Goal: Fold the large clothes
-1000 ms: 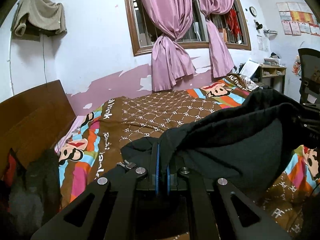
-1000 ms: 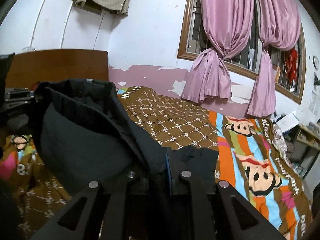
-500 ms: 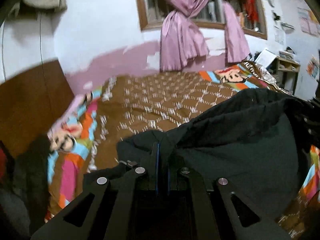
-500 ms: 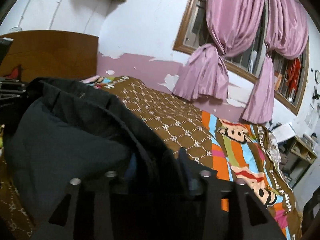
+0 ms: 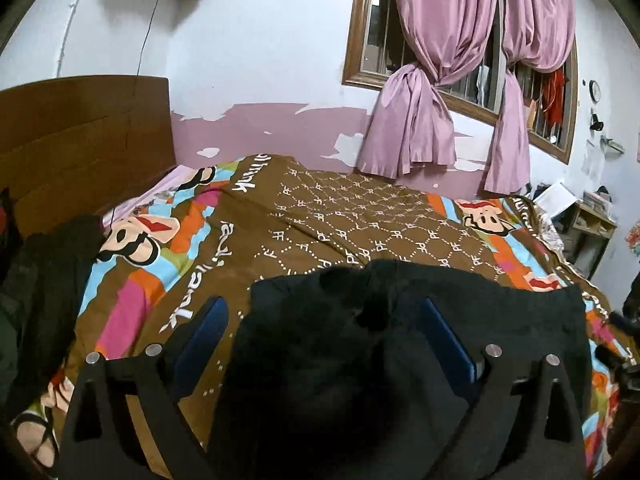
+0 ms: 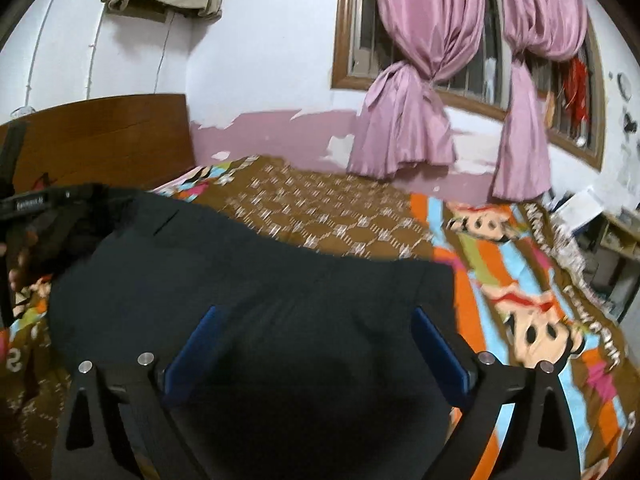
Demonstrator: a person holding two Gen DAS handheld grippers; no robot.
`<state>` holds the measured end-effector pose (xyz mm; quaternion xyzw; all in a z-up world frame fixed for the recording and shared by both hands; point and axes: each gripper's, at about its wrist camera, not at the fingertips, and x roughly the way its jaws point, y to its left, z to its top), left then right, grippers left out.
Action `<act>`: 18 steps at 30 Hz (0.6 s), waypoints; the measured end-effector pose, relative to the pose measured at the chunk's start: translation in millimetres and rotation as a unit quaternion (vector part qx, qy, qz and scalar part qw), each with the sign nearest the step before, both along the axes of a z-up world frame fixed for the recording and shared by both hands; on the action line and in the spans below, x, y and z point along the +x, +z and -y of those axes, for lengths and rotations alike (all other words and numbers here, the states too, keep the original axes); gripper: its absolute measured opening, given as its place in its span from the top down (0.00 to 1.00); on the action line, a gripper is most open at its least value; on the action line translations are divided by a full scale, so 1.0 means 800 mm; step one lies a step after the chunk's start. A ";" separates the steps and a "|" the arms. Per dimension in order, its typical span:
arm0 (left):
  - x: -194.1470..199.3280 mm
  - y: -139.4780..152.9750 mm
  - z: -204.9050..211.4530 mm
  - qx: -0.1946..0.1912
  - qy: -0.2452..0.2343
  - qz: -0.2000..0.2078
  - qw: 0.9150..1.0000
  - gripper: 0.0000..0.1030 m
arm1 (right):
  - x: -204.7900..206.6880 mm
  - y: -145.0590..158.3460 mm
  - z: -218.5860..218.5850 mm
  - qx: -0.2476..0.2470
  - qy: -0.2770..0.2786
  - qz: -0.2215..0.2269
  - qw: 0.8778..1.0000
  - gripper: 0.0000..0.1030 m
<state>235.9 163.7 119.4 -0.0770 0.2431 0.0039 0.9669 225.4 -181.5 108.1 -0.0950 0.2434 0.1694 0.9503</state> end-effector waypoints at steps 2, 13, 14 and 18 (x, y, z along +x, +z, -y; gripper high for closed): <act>-0.018 0.001 -0.003 0.007 -0.007 0.003 1.000 0.09 | -0.010 -0.009 -0.002 0.005 0.008 -0.024 1.000 0.06; -0.091 -0.082 0.037 0.000 -0.138 -0.055 0.989 0.09 | -0.053 -0.100 -0.040 -0.013 0.033 -0.138 0.990 0.05; -0.087 -0.092 0.040 -0.004 -0.144 -0.070 0.987 0.09 | -0.055 -0.105 -0.044 -0.021 0.032 -0.132 0.991 0.05; -0.074 -0.108 0.051 0.013 -0.150 -0.084 0.985 0.09 | -0.039 -0.115 -0.043 -0.006 0.012 -0.109 0.994 0.05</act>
